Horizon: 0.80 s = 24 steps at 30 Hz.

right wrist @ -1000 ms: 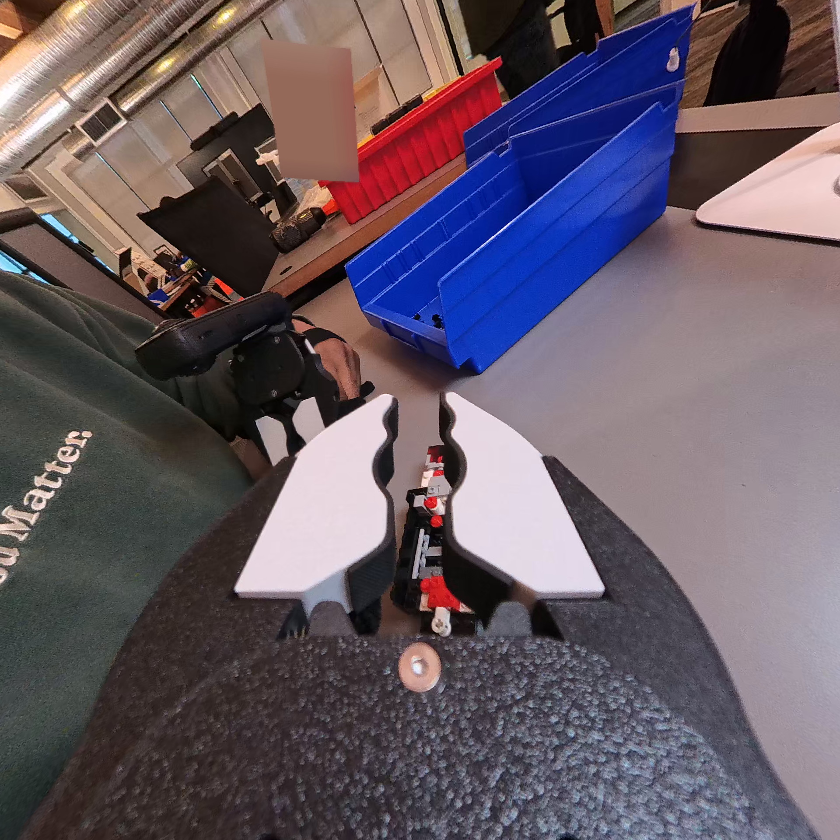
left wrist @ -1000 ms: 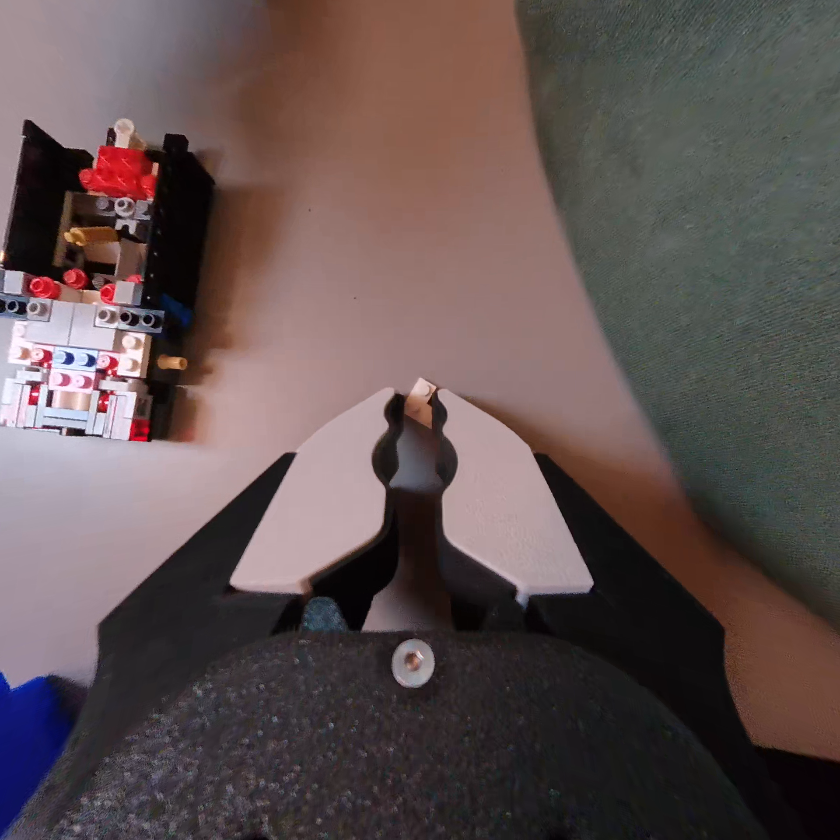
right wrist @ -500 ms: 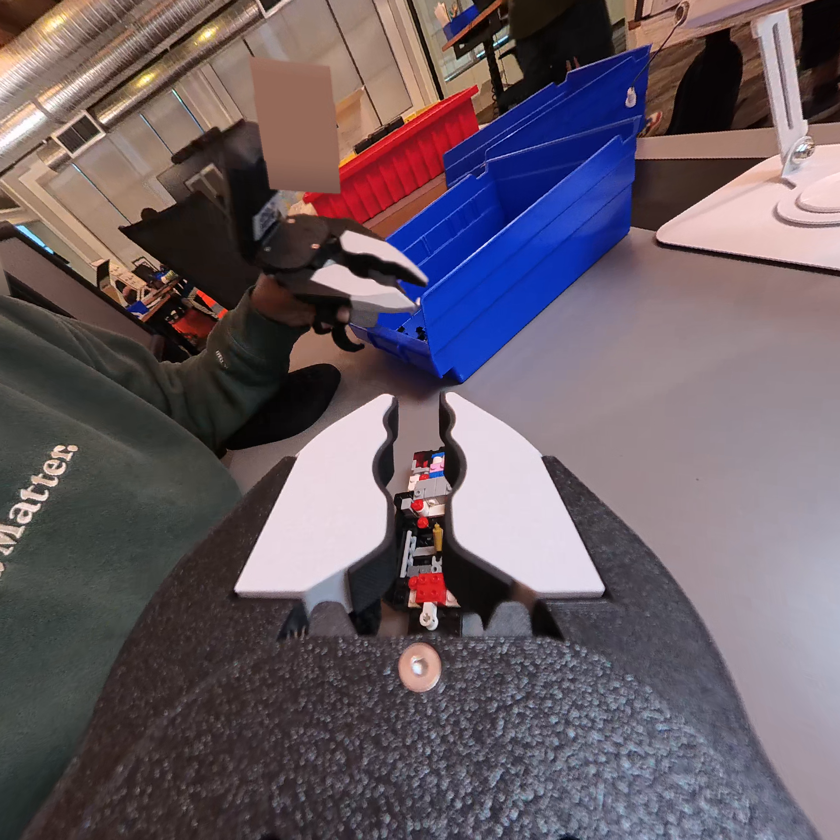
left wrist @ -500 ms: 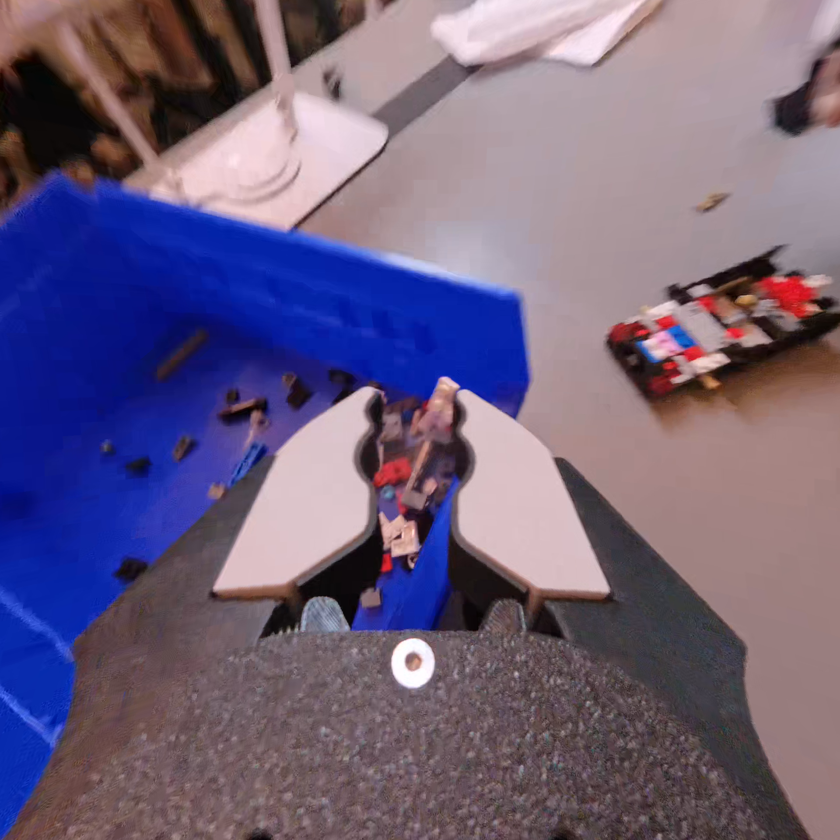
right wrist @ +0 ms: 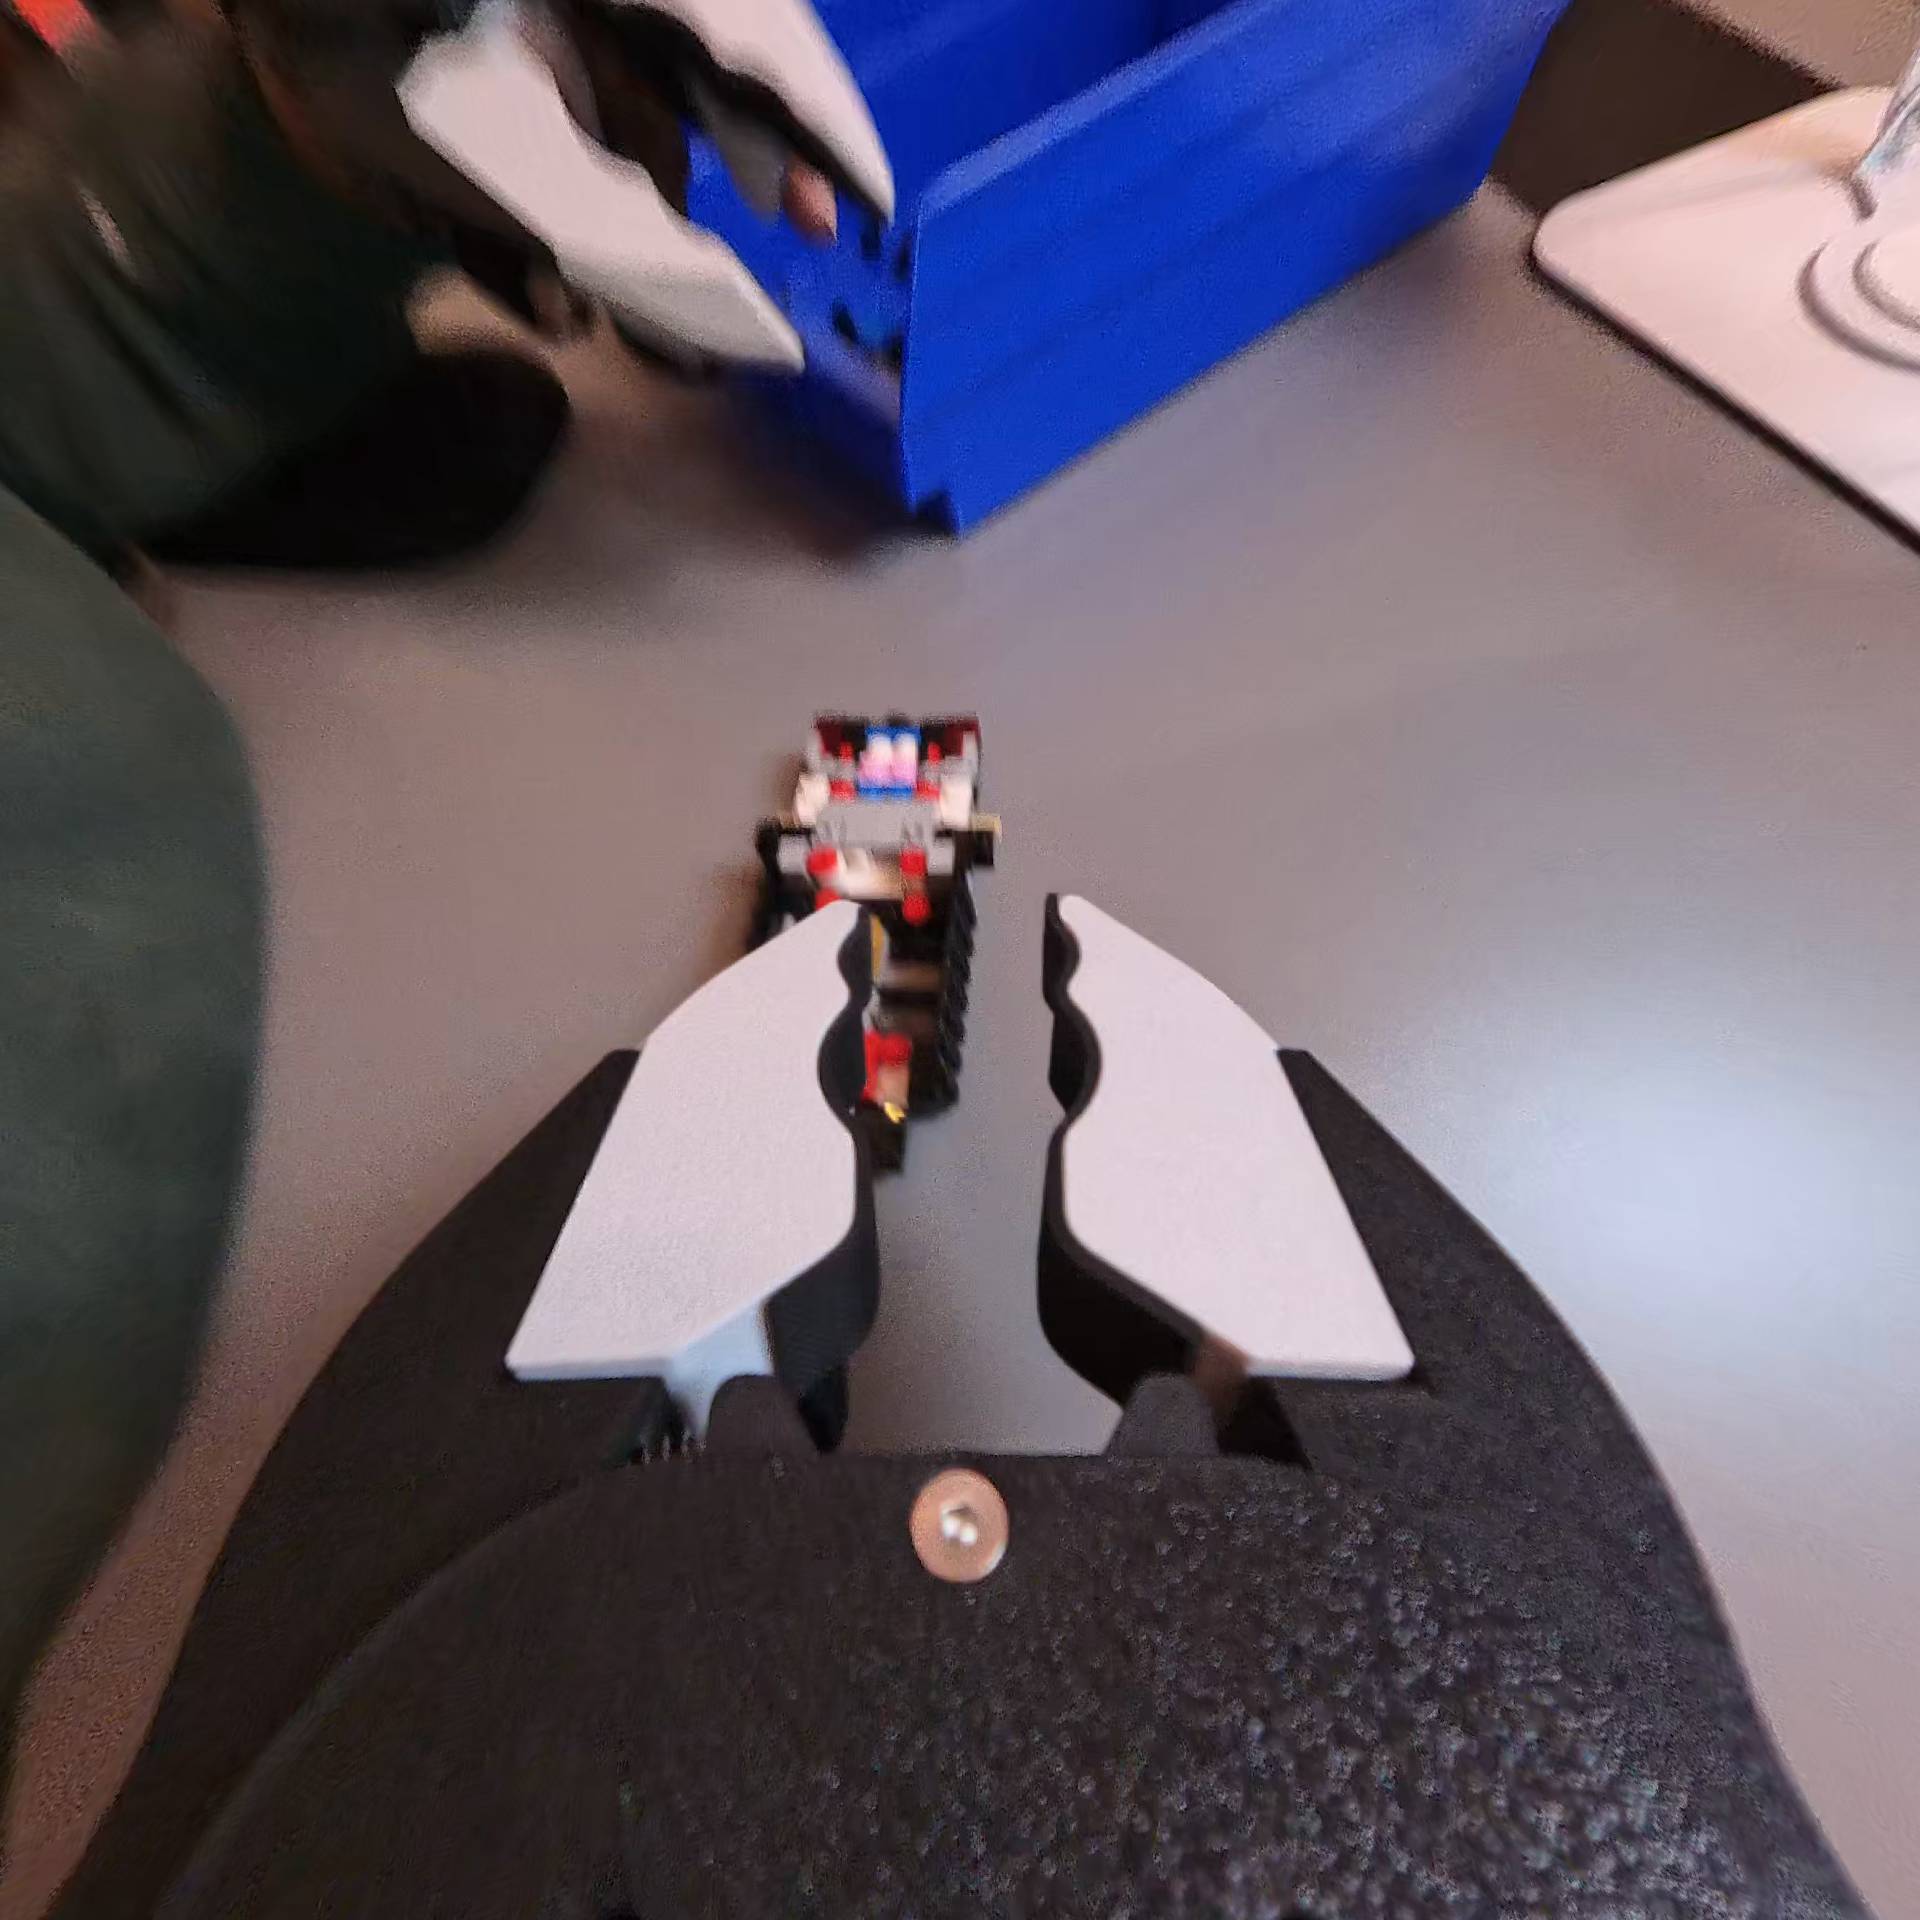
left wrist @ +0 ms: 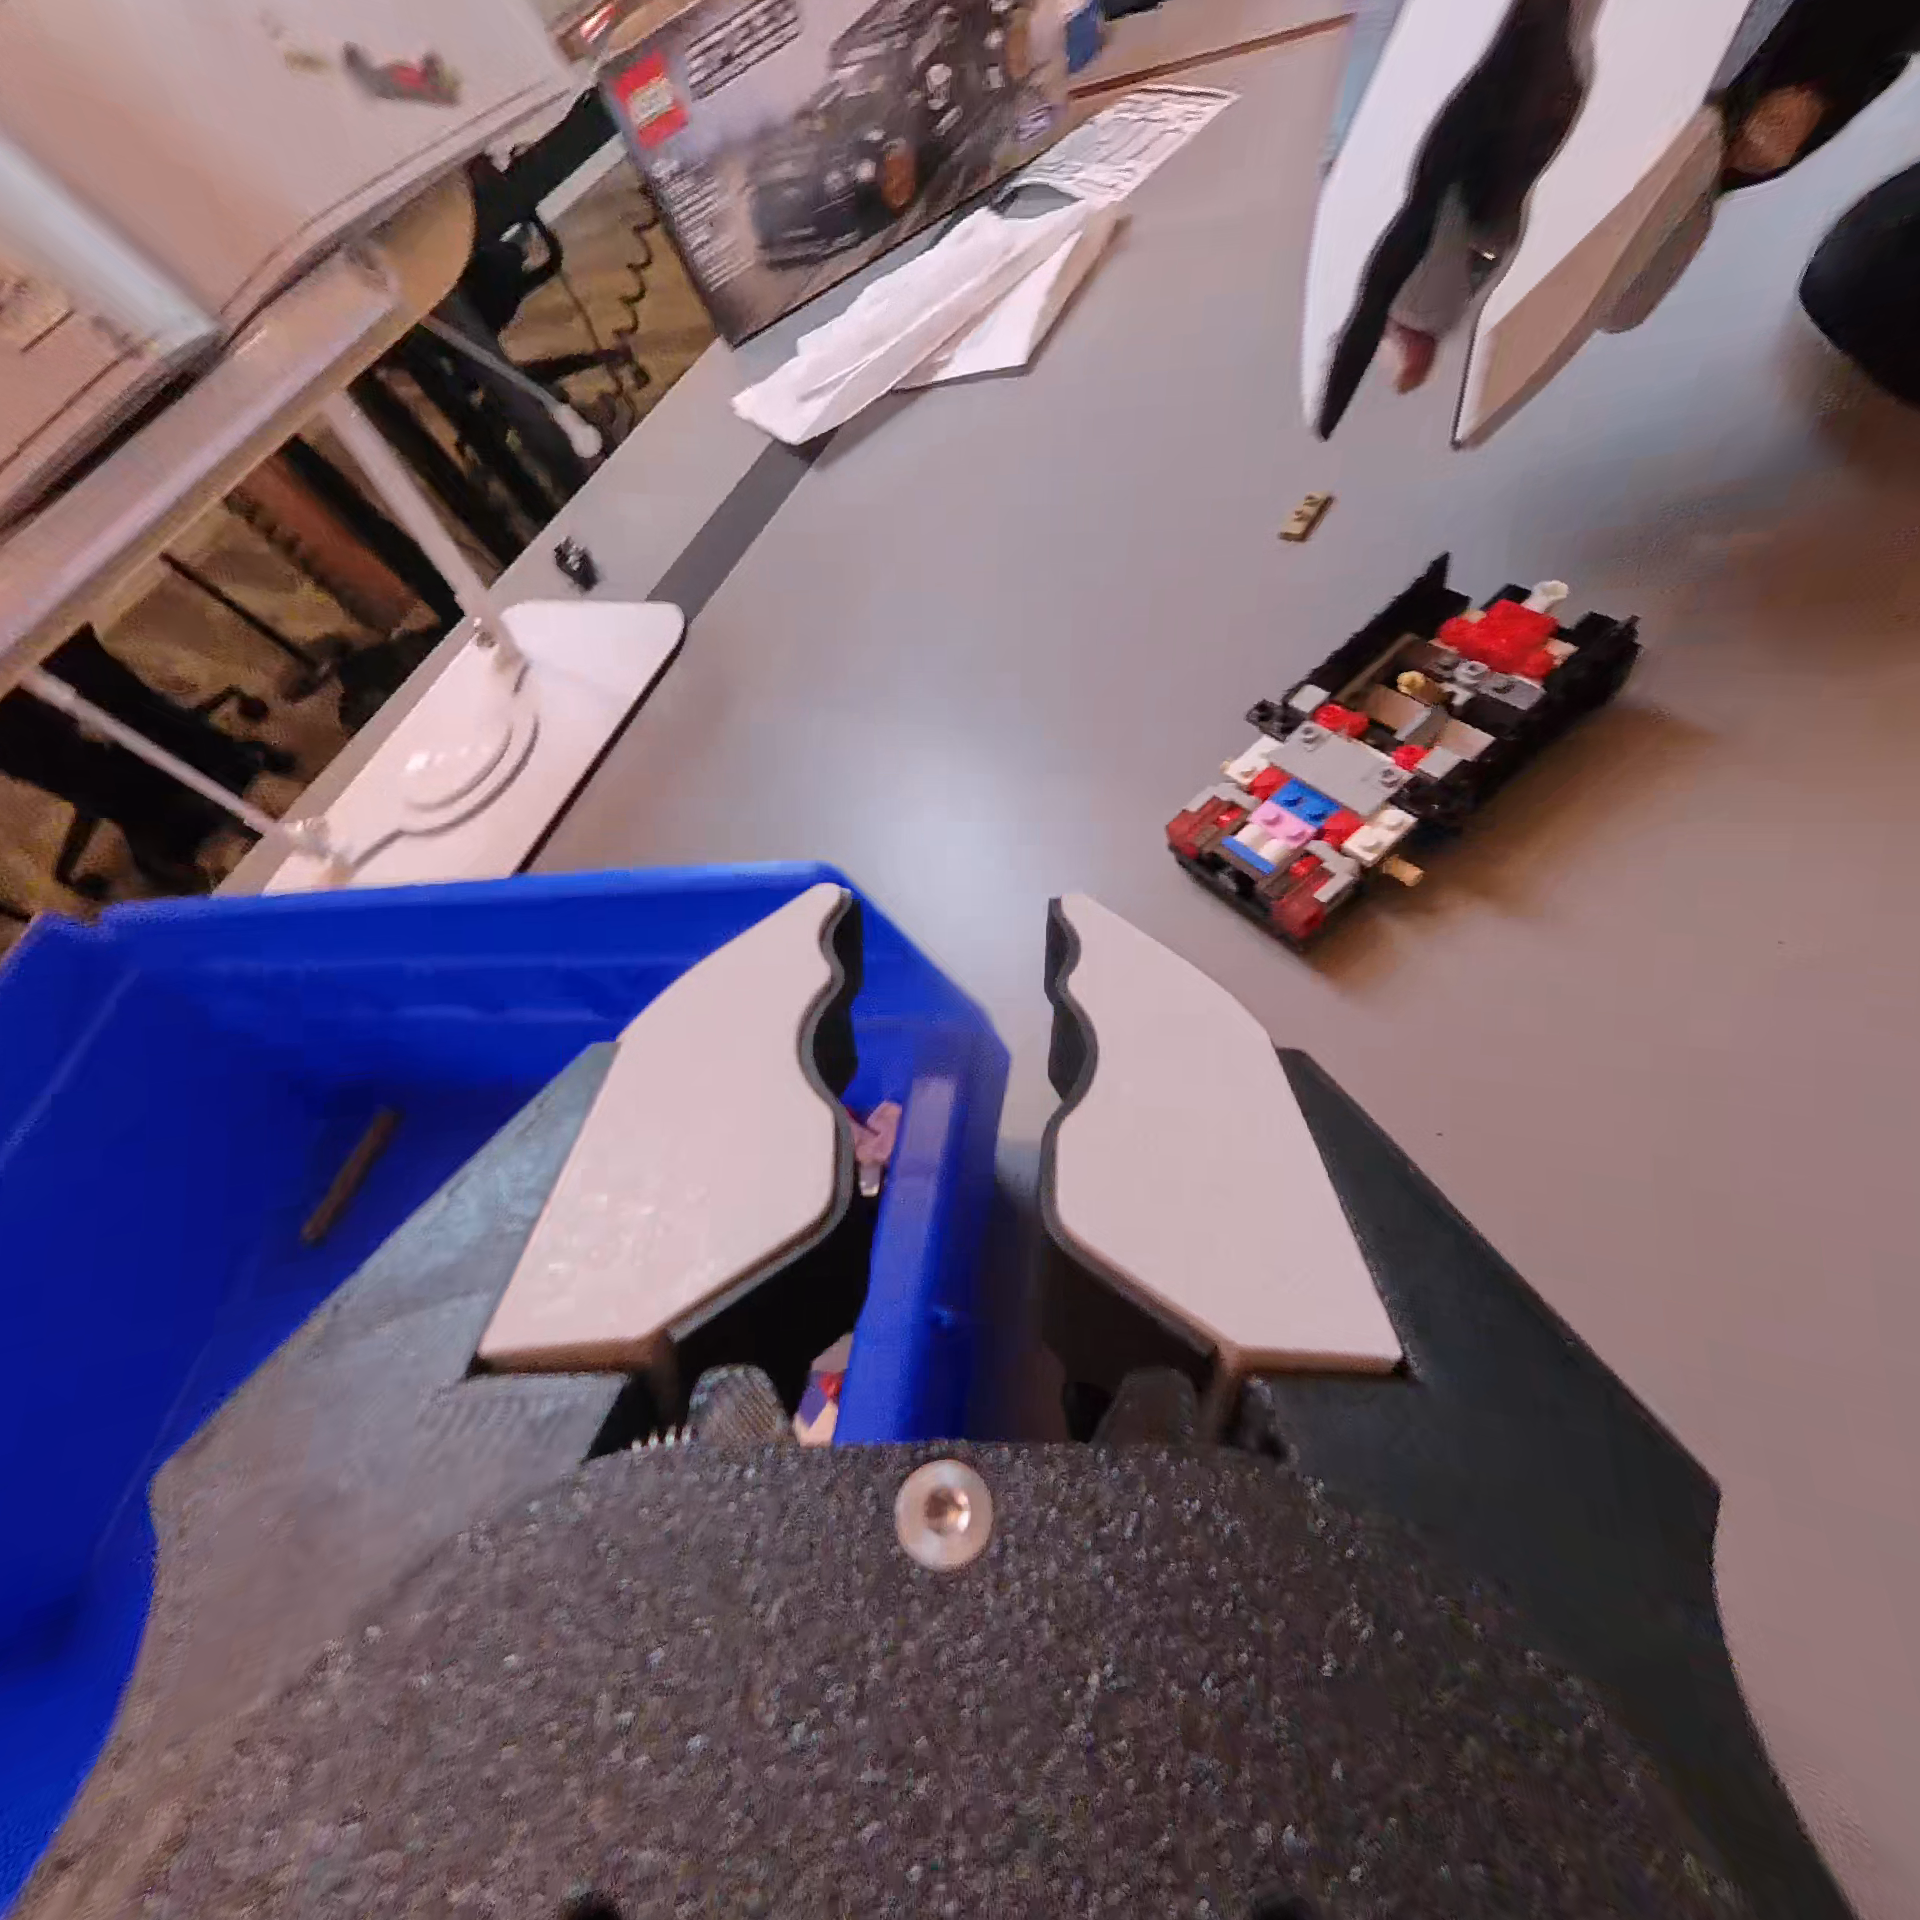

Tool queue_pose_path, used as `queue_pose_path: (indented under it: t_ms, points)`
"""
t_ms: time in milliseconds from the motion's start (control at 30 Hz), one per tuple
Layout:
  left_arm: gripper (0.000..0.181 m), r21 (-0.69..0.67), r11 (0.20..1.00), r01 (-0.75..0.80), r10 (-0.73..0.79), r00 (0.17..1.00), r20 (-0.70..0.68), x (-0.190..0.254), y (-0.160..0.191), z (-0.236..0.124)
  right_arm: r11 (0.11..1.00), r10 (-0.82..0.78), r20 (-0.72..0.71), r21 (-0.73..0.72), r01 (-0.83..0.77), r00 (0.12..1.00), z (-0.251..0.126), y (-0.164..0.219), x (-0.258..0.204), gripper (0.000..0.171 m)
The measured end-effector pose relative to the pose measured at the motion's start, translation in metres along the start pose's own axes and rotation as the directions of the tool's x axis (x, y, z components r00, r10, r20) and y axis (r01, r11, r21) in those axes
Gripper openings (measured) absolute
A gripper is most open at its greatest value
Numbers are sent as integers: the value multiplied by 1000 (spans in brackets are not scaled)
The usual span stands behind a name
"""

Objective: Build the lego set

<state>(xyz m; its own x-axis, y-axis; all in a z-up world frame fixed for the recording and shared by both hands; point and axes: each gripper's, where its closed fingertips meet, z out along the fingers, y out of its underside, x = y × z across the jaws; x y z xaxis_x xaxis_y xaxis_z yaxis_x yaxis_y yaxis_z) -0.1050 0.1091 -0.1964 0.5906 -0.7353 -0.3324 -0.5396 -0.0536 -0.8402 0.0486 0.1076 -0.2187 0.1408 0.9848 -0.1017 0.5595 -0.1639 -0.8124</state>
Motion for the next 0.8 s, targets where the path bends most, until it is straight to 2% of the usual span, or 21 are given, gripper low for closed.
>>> queue_pose_path:
  t_ms: [167,333,533,800]
  points:
    - [35,19,996,-82,84,993,-79,29,-1,12,962,-155,30,-224,158,987,4,41,-12,33]
    - [35,5,993,-114,114,988,-109,40,4,18,939,-186,3,-293,179,983,6,54,-9,30]
    - [34,16,992,-122,124,985,-124,43,4,19,961,-145,-1,-240,141,989,15,48,-9,36]
    - [33,7,987,-158,157,979,-128,46,7,19,974,-81,127,-199,106,989,13,46,-29,30]
